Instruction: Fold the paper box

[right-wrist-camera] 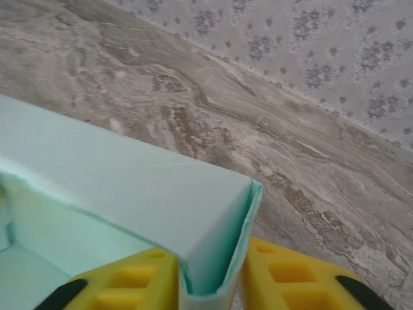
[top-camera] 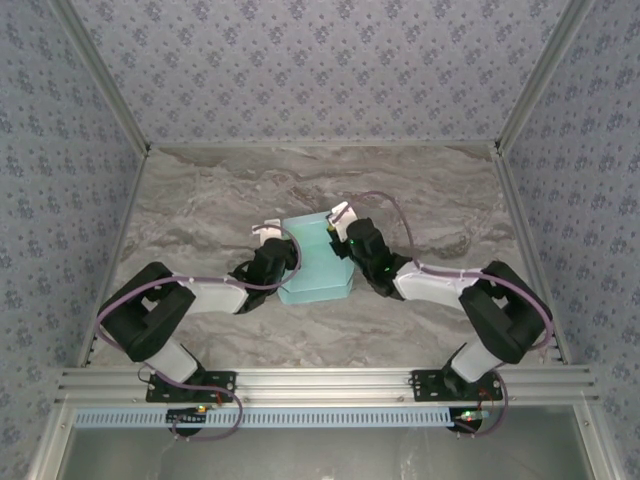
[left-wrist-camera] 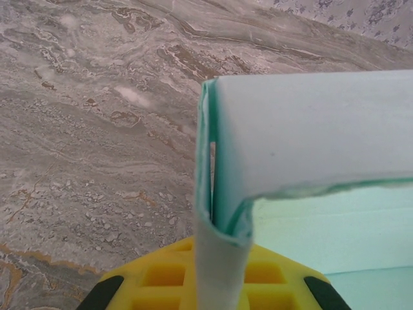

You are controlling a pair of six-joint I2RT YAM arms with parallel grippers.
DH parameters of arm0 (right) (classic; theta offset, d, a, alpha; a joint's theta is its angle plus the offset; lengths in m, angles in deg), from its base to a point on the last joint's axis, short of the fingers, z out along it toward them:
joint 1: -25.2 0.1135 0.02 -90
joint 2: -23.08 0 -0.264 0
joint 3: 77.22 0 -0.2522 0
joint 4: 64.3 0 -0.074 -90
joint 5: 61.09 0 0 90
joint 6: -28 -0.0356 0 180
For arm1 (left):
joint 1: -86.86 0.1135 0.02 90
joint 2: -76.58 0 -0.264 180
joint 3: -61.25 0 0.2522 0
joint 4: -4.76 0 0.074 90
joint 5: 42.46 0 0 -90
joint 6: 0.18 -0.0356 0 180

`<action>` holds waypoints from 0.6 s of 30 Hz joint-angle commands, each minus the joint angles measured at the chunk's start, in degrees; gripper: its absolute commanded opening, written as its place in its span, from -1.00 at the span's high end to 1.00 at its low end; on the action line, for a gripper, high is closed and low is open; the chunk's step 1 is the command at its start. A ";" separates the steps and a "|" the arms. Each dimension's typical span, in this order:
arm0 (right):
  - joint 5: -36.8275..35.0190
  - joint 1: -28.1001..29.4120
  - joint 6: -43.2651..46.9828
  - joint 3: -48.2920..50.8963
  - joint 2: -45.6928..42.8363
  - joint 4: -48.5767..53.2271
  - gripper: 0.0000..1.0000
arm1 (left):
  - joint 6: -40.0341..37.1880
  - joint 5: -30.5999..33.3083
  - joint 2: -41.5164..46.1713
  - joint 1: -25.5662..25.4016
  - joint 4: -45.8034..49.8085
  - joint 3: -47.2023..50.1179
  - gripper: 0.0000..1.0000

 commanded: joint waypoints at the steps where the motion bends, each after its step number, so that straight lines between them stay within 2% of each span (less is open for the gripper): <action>1: -9.43 1.16 0.56 -2.16 3.37 -2.76 0.56 | 0.33 -0.74 -0.60 -0.57 -1.40 -1.63 1.00; 5: -20.15 2.79 -1.02 -2.36 7.68 -7.82 0.82 | 0.46 -0.77 -0.80 -0.81 -1.40 -1.88 1.00; 10: -31.81 5.93 -1.82 -5.12 12.34 -8.10 1.00 | 0.37 -0.57 -1.15 -1.11 -1.23 -2.20 1.00; 13: -33.41 6.83 -4.68 -4.71 13.70 -9.16 1.00 | 0.36 -0.47 -1.32 -1.10 -1.23 -2.29 1.00; 18: -32.04 6.42 -8.88 -2.49 13.37 -9.31 1.00 | 0.55 -0.25 -1.06 -1.14 -1.18 -2.03 1.00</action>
